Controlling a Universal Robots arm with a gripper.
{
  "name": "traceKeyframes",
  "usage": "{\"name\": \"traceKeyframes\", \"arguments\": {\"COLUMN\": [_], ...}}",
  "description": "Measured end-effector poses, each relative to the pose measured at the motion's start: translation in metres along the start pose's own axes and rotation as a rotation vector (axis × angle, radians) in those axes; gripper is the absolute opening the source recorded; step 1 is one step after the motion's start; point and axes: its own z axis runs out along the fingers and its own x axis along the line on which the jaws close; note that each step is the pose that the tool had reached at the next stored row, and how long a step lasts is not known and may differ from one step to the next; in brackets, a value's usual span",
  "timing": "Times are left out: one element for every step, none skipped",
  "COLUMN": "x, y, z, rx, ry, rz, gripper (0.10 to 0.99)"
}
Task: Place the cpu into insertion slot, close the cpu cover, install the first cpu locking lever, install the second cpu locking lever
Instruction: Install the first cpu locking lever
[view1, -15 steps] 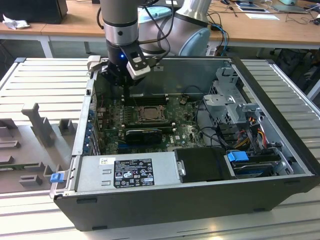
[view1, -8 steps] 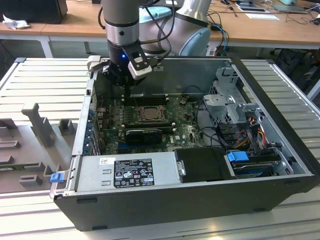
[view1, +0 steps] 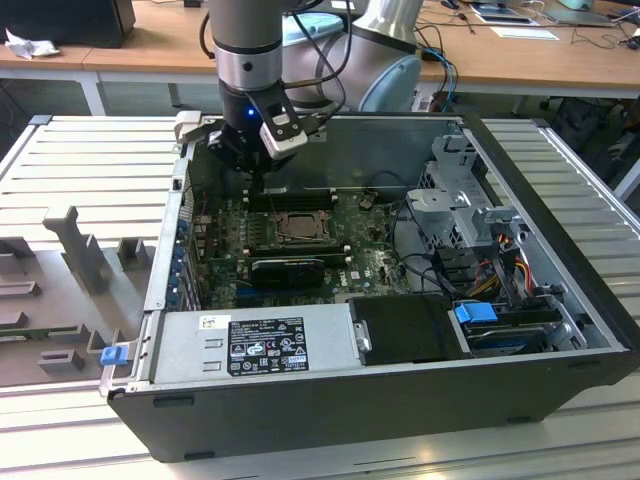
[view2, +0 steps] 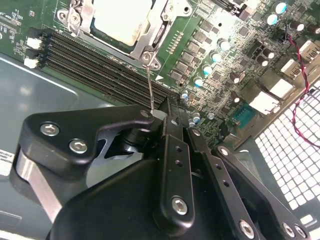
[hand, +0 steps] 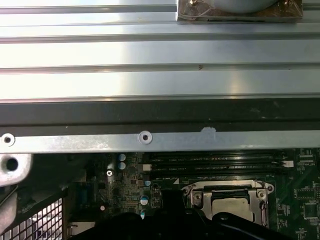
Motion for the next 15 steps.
{"name": "traceKeyframes", "arguments": {"x": [-0.001,-0.0015,-0.0019,-0.0026,-0.0036,-0.0048,-0.0057,-0.0066,-0.0077,-0.0092,-0.0102,-0.0112,-0.0122,-0.0124,-0.0135], "y": [0.0,0.0,0.0,0.0001,0.0002,0.0002,0.0001,0.0002,0.0002,0.0002,0.0002,0.0003,0.0003,0.0002,0.0003], "z": [0.0,0.0,0.0,0.0001,0.0002,0.0002,0.0002,0.0003,0.0003,0.0004,0.0005,0.0005,0.0006,0.0006,0.0007], "rx": [0.0,0.0,0.0,0.0,0.0,0.0,0.0,0.0,0.0,0.0,0.0,0.0,0.0,0.0,0.0], "ry": [0.0001,0.0001,0.0001,0.0001,-0.0001,0.0,0.0001,0.0001,0.0001,0.0001,0.0001,0.0001,0.0001,0.0001,0.0], "rz": [0.0,0.0,0.0,0.0,0.0,0.0,0.0,0.0,0.0,0.0,0.0,0.0,0.0,0.0,0.0], "gripper": [0.106,0.106,0.106,0.106,0.106,0.106,0.106,0.106,0.106,0.106,0.106,0.106,0.106,0.106,0.106]}}
